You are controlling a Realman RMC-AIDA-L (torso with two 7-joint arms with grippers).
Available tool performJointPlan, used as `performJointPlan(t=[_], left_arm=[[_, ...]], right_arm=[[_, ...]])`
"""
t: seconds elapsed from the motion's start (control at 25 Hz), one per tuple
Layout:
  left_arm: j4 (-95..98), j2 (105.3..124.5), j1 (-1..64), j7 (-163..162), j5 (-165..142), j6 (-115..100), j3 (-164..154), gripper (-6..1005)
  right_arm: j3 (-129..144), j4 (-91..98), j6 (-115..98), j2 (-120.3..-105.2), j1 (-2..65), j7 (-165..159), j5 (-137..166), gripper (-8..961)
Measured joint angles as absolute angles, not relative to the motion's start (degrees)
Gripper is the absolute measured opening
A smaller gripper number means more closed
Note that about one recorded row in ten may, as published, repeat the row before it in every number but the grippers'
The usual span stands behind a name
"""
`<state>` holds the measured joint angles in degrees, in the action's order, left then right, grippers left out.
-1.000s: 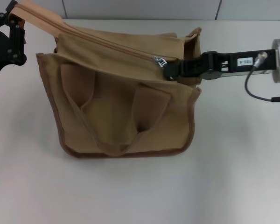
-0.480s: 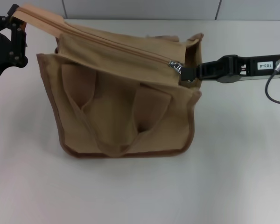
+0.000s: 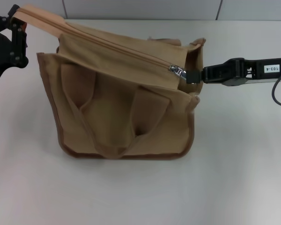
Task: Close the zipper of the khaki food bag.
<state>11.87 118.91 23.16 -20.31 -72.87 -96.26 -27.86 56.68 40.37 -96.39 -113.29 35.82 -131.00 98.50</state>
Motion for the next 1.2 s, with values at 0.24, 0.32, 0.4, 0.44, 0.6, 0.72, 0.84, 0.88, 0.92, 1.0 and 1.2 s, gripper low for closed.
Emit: performJointPlan(t=[0.24, 0.32, 0.4, 0.44, 0.6, 0.72, 0.84, 0.88, 0.92, 1.0, 1.2], left_arm=[[11.76, 118.97, 23.41, -20.28, -72.98, -96.07, -28.00, 23], [11.58, 118.97, 23.43, -20.19, -73.02, -96.07, -28.01, 23], [11.18, 118.89, 23.46, -19.50, -73.11, -96.05, -28.09, 23], [11.17, 118.90, 23.47, -19.44, -73.14, -96.05, -28.10, 23], [11.16, 118.90, 23.47, -19.40, -73.21, -95.99, -28.13, 23], [11.16, 118.97, 23.47, -19.40, -73.25, -95.92, -28.12, 22], [10.93, 118.97, 23.47, -19.40, -73.27, -95.86, -28.13, 22], [10.76, 118.95, 23.48, -19.41, -73.27, -95.83, -28.12, 22], [10.46, 118.91, 23.55, -19.40, -73.28, -95.78, -28.12, 22], [10.39, 118.91, 23.59, -19.42, -73.29, -95.76, -28.13, 22], [10.37, 118.82, 23.63, -20.13, -73.33, -95.68, -28.16, 23]], right_arm=[[53.22, 38.95, -98.68, -113.35, 36.11, -128.66, 98.26, 104], [52.49, 38.78, -99.00, -113.41, 36.12, -128.24, 98.25, 107], [50.30, 38.70, -101.45, -113.65, 36.01, -126.03, 98.18, 111], [50.04, 38.69, -101.97, -113.68, 36.01, -125.58, 98.17, 138], [49.91, 38.67, -103.05, -113.70, 36.03, -124.31, 98.14, 245], [48.94, 38.67, -104.49, -113.73, 35.42, -120.98, 98.04, 533], [48.38, 38.77, -105.19, -113.73, 34.75, -119.11, 98.03, 627], [47.76, 38.91, -105.99, -113.73, 34.30, -117.28, 98.02, 658], [45.97, 39.02, -108.07, -113.75, 33.45, -113.15, 98.01, 689], [44.42, 39.01, -109.69, -113.79, 32.82, -110.25, 98.00, 752], [39.68, 38.83, -118.04, -114.25, 29.56, -94.20, 98.01, 766]])
